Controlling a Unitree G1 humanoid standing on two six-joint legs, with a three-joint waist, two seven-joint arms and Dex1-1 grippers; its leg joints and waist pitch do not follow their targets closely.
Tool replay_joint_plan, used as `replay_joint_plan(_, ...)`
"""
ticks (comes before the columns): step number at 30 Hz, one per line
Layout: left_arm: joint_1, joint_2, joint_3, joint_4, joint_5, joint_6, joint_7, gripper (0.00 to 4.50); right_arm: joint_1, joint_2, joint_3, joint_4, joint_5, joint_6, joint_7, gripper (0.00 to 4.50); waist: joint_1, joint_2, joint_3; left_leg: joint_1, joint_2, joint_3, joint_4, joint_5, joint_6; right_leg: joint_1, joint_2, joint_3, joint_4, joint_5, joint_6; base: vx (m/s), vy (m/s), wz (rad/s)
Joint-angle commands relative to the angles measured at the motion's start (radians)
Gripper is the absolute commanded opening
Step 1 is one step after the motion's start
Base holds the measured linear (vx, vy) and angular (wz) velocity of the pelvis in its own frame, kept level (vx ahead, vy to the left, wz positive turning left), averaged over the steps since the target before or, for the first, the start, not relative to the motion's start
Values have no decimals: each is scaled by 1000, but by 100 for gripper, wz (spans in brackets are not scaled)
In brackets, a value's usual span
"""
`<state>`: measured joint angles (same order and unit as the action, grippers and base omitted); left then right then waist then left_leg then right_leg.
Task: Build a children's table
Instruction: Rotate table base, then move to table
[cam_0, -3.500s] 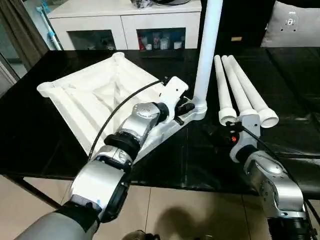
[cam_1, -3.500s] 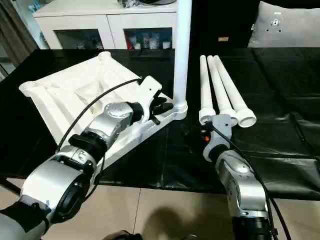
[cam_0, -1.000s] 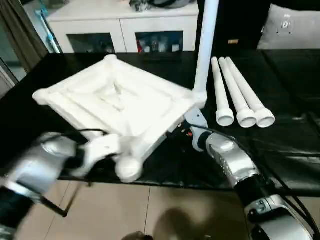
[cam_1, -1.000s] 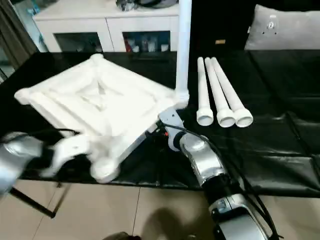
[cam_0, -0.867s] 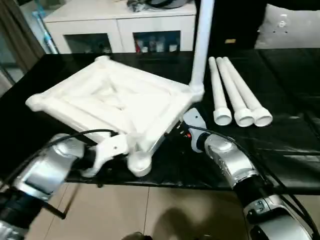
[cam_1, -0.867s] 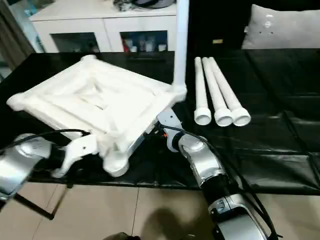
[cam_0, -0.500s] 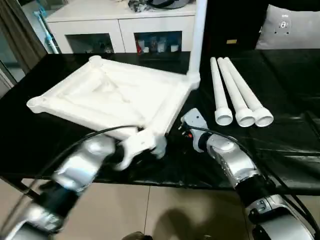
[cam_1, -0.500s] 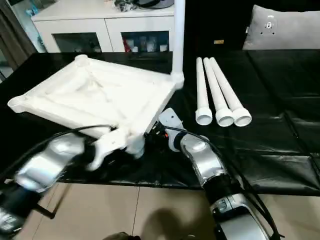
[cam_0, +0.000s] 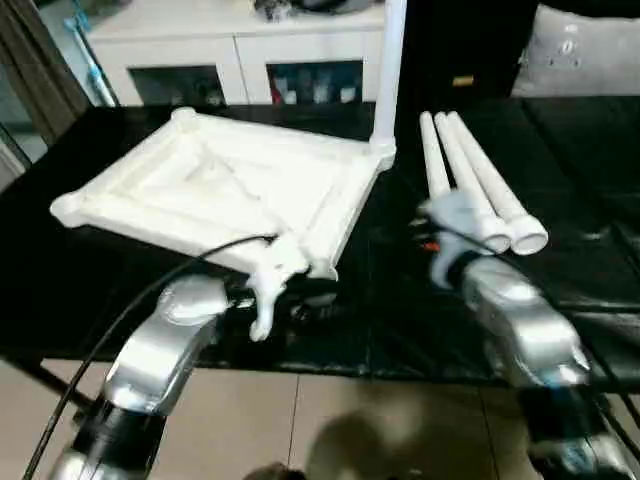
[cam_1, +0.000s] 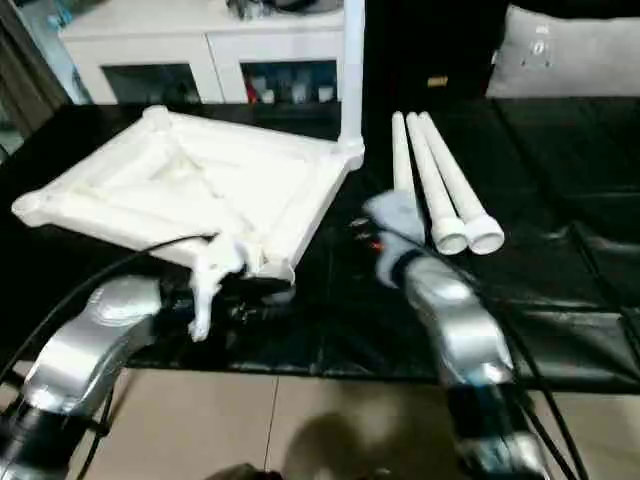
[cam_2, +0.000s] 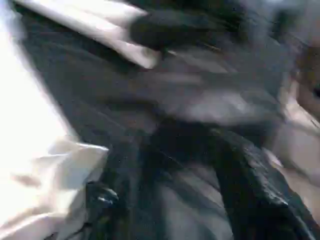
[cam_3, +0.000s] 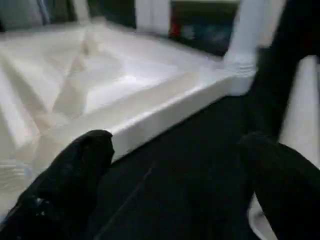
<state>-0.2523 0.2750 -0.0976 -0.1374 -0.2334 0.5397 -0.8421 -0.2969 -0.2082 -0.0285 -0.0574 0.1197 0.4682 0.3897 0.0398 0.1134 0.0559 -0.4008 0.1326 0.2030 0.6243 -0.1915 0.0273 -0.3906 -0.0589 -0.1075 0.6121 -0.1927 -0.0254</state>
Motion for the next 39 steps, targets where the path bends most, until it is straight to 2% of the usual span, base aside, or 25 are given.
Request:
replay_joint_plan(1, 7, -39, 101, -43, 20, -3, 150, 227, 48, 33, -26, -114, 52, 23, -24, 450, -2, -16, -59, 32, 107, -68, -82, -287, 14, 33, -116, 77, -103, -418, -109, 0, 0, 0)
replay_joint_plan(3, 8, -79, 159, -68, 10, 36, 227, 227, 97, 77, -46, -174, 101, 36, -46, 450, -5, -18, -55, 39, 110, -74, -84, -332, 1, 27, -117, 75, -114, -467, -84, 0, 0, 0)
replay_joint_plan(6, 7, -113, 199, -85, 42, 17, 350, 227, 144, 93, -30, -240, 86, 52, -70, 450, -15, -18, -48, 42, 103, -79, -88, -392, -25, 21, -115, 72, -124, -551, -44, 0, 0, 0)
replay_joint_plan(7, 9, -122, 203, -80, 61, -13, 389, 227, 156, 110, -29, -257, 65, 25, -103, 450, -18, -27, -48, 39, 101, -79, -88, -394, -26, 20, -115, 72, -126, -561, -38, 0, 0, 0)
replay_joint_plan(9, 20, -145, 210, -81, 91, -48, 463, 227, 183, 147, -28, -293, 54, -3, -152, 450, -17, -27, -48, 41, 98, -79, -87, -398, -31, 16, -118, 72, -133, -594, -12, 0, 0, 0)
replay_joint_plan(10, 23, -156, 213, -83, 98, -60, 483, 227, 192, 158, -30, -308, 69, 66, -164, 450, -17, -31, -48, 40, 97, -81, -88, -399, -29, 17, -120, 71, -135, -602, -6, 0, 0, 0)
replay_joint_plan(12, 25, -164, 215, -83, 102, -70, 495, 253, 198, 165, -31, -318, 78, 117, -172, 450, -16, -24, -48, 44, 101, -85, -91, -414, -37, 14, -115, 73, -133, -580, -4, 0, 0, 0)
replay_joint_plan(13, 31, -167, 205, -91, 119, -71, 508, 261, 211, 158, -16, -318, 74, 137, -167, 450, -15, -37, -49, 40, 102, -86, -94, -412, -37, 17, -116, 73, -132, -568, -4, 0, 0, 0)
replay_joint_plan(16, 59, -173, 183, -128, 138, -54, 539, 286, 244, 145, 1, -293, 72, 134, -162, 450, -4, -34, -52, 37, 108, -86, -101, -397, -43, 24, -123, 78, -123, -505, -15, 0, 0, 0)
replay_joint_plan(19, 87, -162, 164, -141, 144, -52, 546, 302, 246, 153, -15, -264, 67, 117, -177, 450, -5, -34, -52, 64, 108, -88, -108, -529, -72, 27, -120, 75, -125, -583, -2, 0, 0, 0)
replay_joint_plan(21, 98, -159, 156, -139, 146, -60, 547, 323, 247, 149, -9, -262, 63, 104, -171, 450, -12, -35, -39, 78, 105, -89, -112, -613, -77, 25, -110, 68, -134, -644, 11, 0, 0, 0)
replay_joint_plan(22, 102, -161, 156, -136, 145, -63, 547, 336, 246, 147, -6, -264, 63, 106, -170, 450, -24, -35, -23, 108, 96, -87, -102, -708, -84, 19, -99, 47, -153, -750, 28, 0, 0, 0)
replay_joint_plan(25, 104, -171, 164, -104, 142, -89, 555, 347, 238, 129, 17, -273, 67, 108, -152, 450, -38, -30, -15, 128, 105, -98, -115, -791, -106, 40, -89, 24, -152, -723, 29, 39, -1, -3)
replay_joint_plan(26, 108, -172, 163, -94, 145, -97, 559, 362, 237, 115, 32, -275, 65, 104, -137, 450, -47, -34, -18, 118, 109, -104, -127, -796, -109, 60, -93, 31, -136, -654, 13, 68, 4, -6)
replay_joint_plan(28, 111, -172, 163, -90, 141, -100, 557, 387, 236, 107, 41, -275, 56, 99, -135, 450, -54, -36, -15, 118, 104, -100, -130, -792, -109, 60, -97, 40, -137, -642, -3, 73, 1, -4)
replay_joint_plan(29, 117, -171, 162, -85, 139, -107, 558, 387, 235, 104, 48, -275, 51, 94, -133, 450, -58, -53, -26, 94, 86, -85, -109, -636, -74, 87, -126, 65, -148, -670, -30, 90, -6, -2)
replay_joint_plan(30, 120, -171, 162, -83, 137, -110, 559, 396, 234, 104, 49, -277, 52, 94, -131, 450, -49, -56, -38, 61, 80, -74, -103, -466, -26, 117, -135, 83, -146, -634, -49, 110, -11, -3)
replay_joint_plan(31, 123, -171, 161, -81, 136, -112, 560, 406, 232, 102, 52, -280, 54, 92, -126, 450, -47, -58, -42, 44, 77, -71, -96, -395, -2, 129, -136, 84, -146, -620, -54, 110, -11, -3)
replay_joint_plan(32, 125, -170, 161, -80, 135, -114, 561, 417, 231, 100, 55, -281, 55, 90, -122, 450, -40, -53, -62, 37, 73, -64, -85, -255, 34, 141, -127, 80, -134, -499, -76, 124, -14, -1)
replay_joint_plan(34, 129, -175, 162, -77, 134, -122, 567, 429, 231, 88, 63, -283, 54, 89, -116, 450, -43, -46, -72, 57, 84, -69, -90, -143, 89, 128, -92, 56, -101, -267, -119, 138, -8, 2)
replay_joint_plan(35, 132, -174, 158, -78, 138, -126, 571, 429, 230, 76, 72, -279, 51, 83, -107, 450, -48, -45, -82, 96, 98, -82, -87, -71, 147, 107, -78, 42, -67, -111, -143, 177, -4, 4)
replay_joint_plan(36, 135, -174, 155, -82, 139, -127, 571, 437, 229, 72, 76, -275, 54, 81, -101, 450, -59, -46, -86, 127, 118, -107, -81, 37, 240, 80, -68, 29, -31, 4, -147, 191, -12, 4)
replay_joint_plan(37, 138, -174, 153, -85, 139, -129, 571, 445, 229, 69, 79, -273, 56, 80, -97, 450, -63, -41, -89, 154, 126, -121, -73, 89, 290, 52, -63, 25, -13, 26, -134, 191, -12, 4)
replay_joint_plan(38, 140, -175, 152, -89, 137, -128, 571, 445, 228, 68, 81, -272, 58, 79, -94, 450, -75, -49, -92, 205, 154, -153, -58, 162, 362, -9, -73, 36, 21, 21, -100, 168, -37, 7)
replay_joint_plan(39, 142, -177, 154, -92, 135, -128, 572, 445, 226, 68, 86, -270, 57, 81, -90, 450, -75, -69, -86, 209, 152, -156, -38, 204, 388, -37, -93, 68, 32, 37, -85, 150, -58, 14)
